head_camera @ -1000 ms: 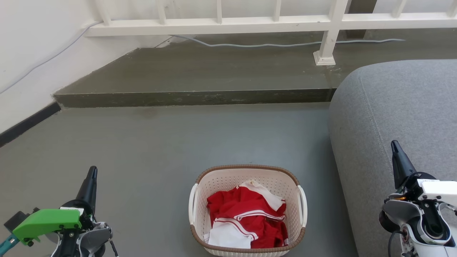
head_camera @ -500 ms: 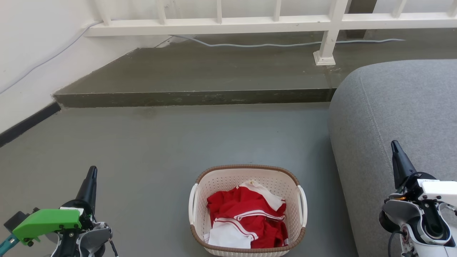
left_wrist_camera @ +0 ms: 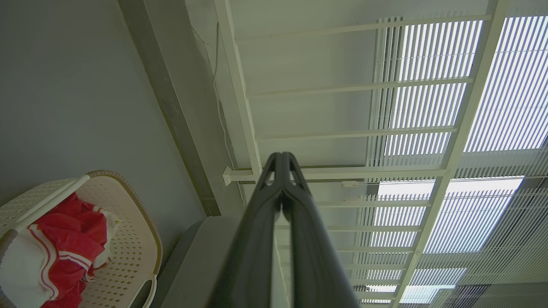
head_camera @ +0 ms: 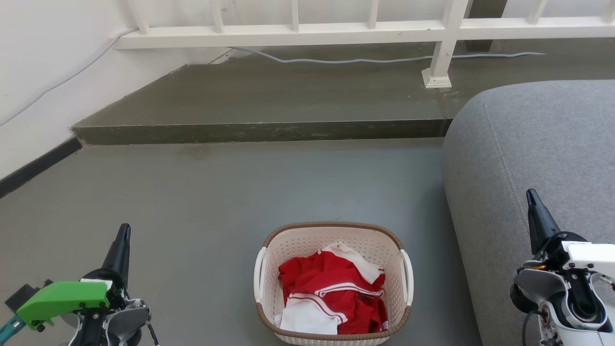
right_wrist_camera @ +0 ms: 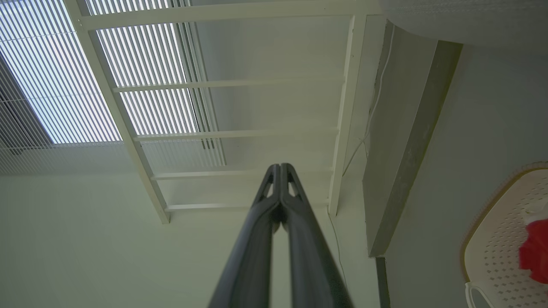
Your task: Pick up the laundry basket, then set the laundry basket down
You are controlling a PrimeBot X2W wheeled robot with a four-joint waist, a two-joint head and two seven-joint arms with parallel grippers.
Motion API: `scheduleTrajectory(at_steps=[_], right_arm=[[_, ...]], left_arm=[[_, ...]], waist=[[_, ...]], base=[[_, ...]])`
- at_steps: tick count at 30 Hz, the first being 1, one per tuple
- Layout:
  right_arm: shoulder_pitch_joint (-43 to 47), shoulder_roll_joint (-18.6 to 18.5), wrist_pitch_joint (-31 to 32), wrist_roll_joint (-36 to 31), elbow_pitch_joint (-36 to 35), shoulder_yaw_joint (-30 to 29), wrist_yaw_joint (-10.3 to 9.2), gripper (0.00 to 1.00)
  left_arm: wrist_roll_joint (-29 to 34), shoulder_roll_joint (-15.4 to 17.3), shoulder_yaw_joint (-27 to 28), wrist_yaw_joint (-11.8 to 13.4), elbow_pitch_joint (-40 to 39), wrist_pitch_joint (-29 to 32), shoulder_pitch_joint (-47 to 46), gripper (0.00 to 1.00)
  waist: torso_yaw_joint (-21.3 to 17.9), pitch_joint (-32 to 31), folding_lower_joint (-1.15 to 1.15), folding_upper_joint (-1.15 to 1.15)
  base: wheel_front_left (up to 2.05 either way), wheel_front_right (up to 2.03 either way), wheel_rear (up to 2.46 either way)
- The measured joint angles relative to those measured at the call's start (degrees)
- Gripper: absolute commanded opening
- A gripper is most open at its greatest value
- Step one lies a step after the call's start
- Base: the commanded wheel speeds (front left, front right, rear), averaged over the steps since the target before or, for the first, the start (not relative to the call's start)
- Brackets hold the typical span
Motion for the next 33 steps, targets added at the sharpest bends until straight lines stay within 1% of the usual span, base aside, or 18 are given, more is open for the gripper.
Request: scheduleTrajectory(at_steps=[33], right_arm=[[0.00, 0.02, 0.40, 0.00, 0.00, -0.07, 0.00, 0.00]], left_arm=[[0.00, 0.00, 0.04, -0.01, -0.01, 0.01, 0.00, 0.00]], waist=[[0.00, 0.00, 0.00, 0.00]], base=[[0.00, 0.00, 0.00]])
